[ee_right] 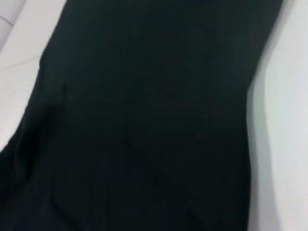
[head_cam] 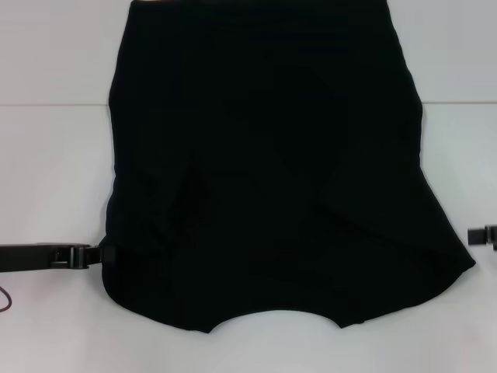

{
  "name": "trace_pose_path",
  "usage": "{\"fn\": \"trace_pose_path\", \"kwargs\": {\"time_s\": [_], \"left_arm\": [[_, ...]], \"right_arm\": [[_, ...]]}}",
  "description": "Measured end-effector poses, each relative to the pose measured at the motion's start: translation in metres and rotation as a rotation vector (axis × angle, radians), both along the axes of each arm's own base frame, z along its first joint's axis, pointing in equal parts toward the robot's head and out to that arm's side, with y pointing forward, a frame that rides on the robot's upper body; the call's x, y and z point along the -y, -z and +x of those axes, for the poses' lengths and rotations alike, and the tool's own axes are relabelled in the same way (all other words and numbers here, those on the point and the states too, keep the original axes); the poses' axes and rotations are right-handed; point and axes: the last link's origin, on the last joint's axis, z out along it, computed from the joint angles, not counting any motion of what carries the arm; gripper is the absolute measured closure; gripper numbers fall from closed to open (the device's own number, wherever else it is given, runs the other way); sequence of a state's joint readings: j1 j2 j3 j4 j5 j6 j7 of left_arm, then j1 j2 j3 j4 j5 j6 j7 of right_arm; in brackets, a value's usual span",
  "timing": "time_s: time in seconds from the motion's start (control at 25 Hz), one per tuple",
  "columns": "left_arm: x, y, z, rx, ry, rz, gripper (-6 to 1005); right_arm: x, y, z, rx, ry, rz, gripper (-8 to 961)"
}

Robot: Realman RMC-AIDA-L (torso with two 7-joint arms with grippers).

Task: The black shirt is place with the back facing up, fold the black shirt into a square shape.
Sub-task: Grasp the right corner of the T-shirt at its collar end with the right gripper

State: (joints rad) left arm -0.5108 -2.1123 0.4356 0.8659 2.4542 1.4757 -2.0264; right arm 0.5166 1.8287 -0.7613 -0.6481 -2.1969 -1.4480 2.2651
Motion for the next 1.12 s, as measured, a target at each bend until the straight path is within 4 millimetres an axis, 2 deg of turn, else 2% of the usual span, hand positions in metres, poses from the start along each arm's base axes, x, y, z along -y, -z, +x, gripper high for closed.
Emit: {"fn": "trace_pose_path", "kwargs": {"time_s": [0.24,0.76,0.96,1.12], "left_arm": [[-0.001,0.000,0.002,0.003,0.004,0.000,981],[-0.003,0.000,0.004,0.005,0.012,-0.001,981],[-0.004,-0.001,0.004,0.002,0.013,0.002,981],[-0.004,-0.001,0.004,0.001,0.012,0.002,981]], "right_arm": [[0.008,0.015,0.006,0.014,0.033,-0.075,127],[0.000,0.035,-0.003,0.012,0.018,-0.078,126],[-0.001,0.037,-0.001,0.029,0.020,-0.069,175],[-0.001,0.037,0.000,0.035,0.019,-0.058,298]]}}
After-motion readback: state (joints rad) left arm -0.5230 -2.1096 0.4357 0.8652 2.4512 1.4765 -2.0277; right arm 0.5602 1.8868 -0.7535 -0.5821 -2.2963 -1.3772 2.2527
